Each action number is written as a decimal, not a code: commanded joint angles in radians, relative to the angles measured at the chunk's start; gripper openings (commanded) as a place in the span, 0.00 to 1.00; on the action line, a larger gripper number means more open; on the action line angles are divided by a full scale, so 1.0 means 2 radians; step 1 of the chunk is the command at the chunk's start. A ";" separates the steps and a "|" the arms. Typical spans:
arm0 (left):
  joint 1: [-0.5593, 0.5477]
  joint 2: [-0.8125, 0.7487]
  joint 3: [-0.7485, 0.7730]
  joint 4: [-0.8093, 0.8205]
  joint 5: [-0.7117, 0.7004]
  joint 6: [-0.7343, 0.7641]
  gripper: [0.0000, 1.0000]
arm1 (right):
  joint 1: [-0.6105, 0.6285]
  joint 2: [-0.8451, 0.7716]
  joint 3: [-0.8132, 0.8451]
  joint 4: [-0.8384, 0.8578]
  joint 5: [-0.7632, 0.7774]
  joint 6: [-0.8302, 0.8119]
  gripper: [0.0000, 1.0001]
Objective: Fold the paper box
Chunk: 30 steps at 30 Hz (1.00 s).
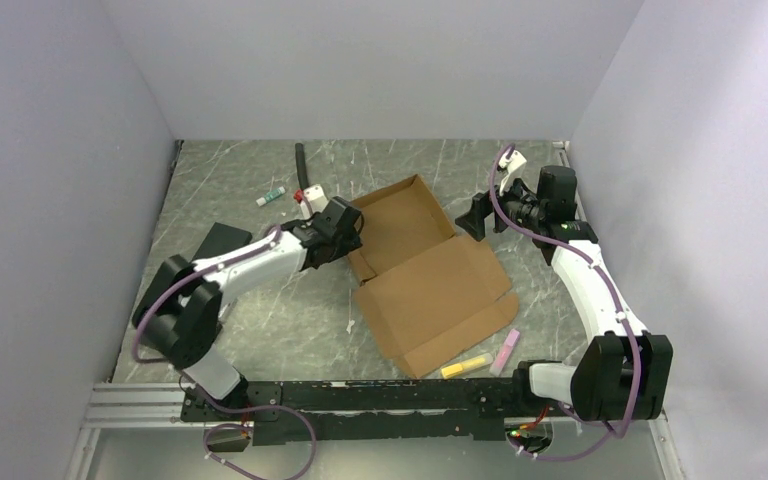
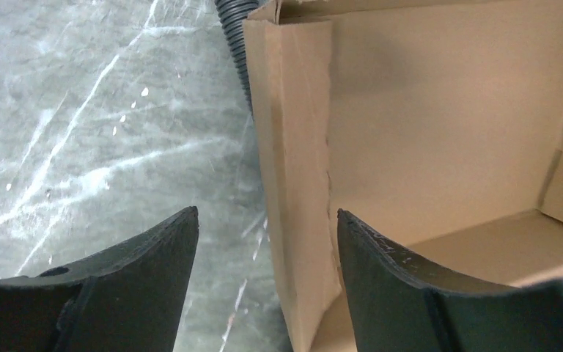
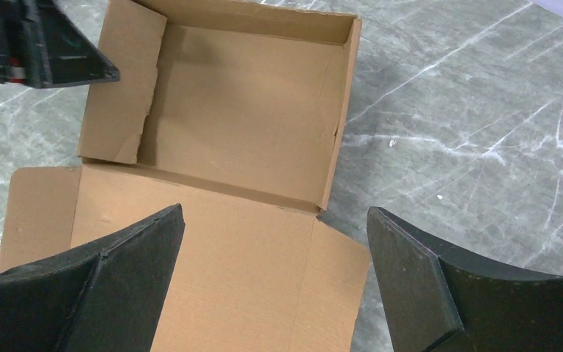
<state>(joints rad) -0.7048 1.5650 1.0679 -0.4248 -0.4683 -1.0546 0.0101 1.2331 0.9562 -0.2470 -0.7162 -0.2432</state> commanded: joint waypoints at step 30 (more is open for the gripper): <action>0.040 0.123 0.145 -0.087 0.038 0.078 0.49 | -0.021 0.000 0.003 -0.002 -0.036 -0.001 1.00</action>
<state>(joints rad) -0.6304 1.9011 1.3445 -0.5888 -0.3923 -0.9310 -0.0277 1.2400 0.9562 -0.2630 -0.7513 -0.2432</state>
